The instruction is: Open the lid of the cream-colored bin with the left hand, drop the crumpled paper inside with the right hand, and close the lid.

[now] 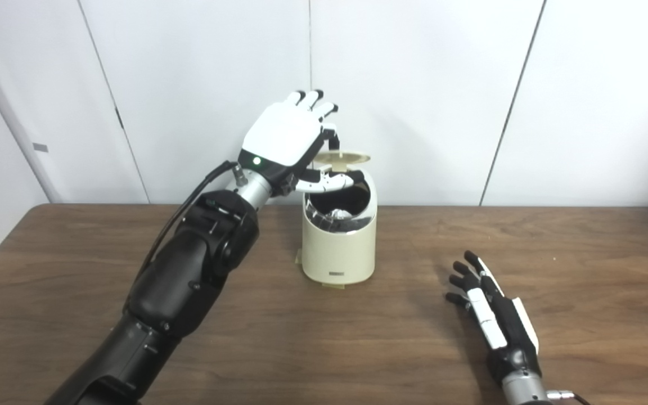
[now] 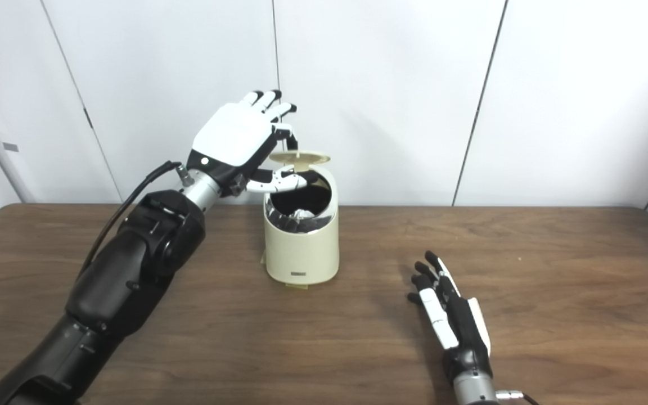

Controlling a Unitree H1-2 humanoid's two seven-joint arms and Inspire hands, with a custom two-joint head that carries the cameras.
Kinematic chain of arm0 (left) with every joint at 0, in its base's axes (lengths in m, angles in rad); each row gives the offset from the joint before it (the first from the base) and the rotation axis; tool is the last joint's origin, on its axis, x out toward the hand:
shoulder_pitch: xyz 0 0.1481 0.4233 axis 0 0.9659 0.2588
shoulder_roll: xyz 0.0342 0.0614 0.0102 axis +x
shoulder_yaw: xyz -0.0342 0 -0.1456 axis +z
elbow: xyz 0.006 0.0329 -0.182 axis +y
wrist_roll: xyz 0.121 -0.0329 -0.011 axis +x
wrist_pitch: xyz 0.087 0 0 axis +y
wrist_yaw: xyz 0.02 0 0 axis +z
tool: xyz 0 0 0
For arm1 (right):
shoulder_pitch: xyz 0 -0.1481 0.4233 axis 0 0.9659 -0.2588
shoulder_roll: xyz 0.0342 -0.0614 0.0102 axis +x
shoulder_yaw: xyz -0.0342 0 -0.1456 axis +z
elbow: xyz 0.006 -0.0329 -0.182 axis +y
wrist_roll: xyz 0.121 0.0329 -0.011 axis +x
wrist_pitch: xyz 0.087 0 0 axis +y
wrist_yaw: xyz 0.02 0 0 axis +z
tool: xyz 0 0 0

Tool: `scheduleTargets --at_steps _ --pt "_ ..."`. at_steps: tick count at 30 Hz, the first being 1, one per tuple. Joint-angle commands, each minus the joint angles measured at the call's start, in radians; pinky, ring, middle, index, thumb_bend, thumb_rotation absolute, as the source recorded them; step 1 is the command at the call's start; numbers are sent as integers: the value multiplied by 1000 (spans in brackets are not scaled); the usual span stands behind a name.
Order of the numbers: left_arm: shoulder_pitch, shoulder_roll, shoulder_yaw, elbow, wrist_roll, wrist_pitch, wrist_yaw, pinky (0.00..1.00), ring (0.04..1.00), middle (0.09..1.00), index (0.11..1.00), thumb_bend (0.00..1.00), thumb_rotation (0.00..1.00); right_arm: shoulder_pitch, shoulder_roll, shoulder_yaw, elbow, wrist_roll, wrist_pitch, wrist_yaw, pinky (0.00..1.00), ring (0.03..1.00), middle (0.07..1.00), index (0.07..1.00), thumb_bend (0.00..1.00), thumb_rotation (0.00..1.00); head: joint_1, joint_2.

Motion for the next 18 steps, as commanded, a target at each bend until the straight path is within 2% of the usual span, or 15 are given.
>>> scheduleTargets --at_steps 1,5,10,15,18 --pt "-29 -5 21 -35 -38 25 -32 970 1000 942 646 637 911 -11 -7 5 1 -18 -35 -3 747 855 883 949 529 849 -2 3" --pt "-6 -17 39 -65 -98 44 -73 930 1000 933 639 632 867 -15 -8 7 4 -43 -32 -15 735 849 883 948 533 866 -5 6" --pt "31 -27 61 -84 -170 38 -73 873 985 917 621 626 810 -18 -11 7 13 -58 -34 -21 727 850 891 952 515 871 -8 10" --pt "68 -19 49 -98 -177 46 -97 888 984 916 631 626 813 -20 -9 8 7 -77 -21 -28 709 845 886 949 510 879 -17 13" --pt "84 -9 25 -90 -158 47 -123 896 997 933 662 639 876 -19 -4 5 3 -75 -28 -32 706 838 875 949 501 869 -21 14"
